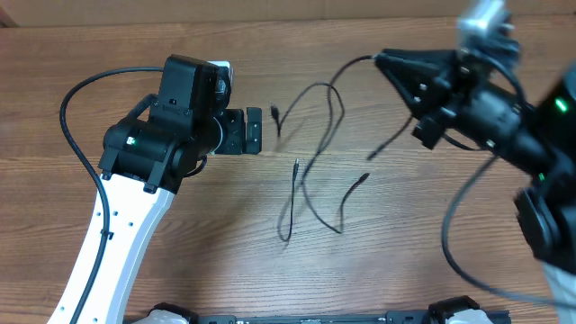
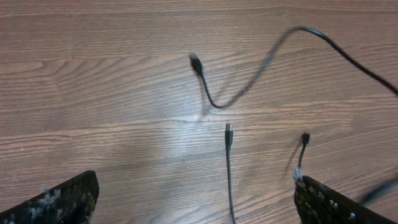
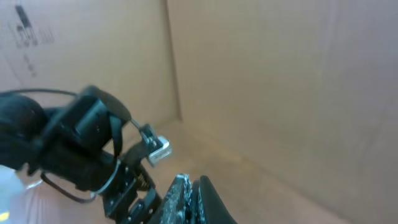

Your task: Untangle cables

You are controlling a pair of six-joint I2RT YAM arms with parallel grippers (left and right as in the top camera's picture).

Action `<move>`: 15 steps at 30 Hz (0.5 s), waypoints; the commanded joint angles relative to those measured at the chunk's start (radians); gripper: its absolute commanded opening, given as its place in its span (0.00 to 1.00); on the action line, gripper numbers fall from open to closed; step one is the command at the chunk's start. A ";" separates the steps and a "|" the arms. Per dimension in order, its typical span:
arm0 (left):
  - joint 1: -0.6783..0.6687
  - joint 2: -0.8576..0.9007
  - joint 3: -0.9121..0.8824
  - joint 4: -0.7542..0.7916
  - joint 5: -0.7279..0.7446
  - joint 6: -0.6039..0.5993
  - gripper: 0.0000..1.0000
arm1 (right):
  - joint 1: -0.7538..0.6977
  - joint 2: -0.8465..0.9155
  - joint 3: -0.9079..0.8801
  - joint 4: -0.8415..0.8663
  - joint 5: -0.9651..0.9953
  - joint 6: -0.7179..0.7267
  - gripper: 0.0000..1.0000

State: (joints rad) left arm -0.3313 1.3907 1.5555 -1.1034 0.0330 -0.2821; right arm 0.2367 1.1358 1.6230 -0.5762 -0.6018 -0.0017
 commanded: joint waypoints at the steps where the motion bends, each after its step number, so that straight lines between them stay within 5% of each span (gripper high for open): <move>1: 0.004 -0.010 0.005 0.000 0.008 -0.003 1.00 | -0.002 -0.051 0.010 0.047 0.190 0.055 0.04; 10: 0.004 -0.010 0.005 0.000 0.008 -0.003 1.00 | -0.002 0.020 0.010 0.053 0.671 0.054 0.04; 15: 0.004 -0.010 0.005 0.000 0.008 -0.003 1.00 | -0.002 0.132 0.010 -0.021 0.634 0.054 0.04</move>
State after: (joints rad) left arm -0.3313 1.3907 1.5555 -1.1038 0.0330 -0.2821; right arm 0.2356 1.2095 1.6230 -0.5774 -0.0120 0.0471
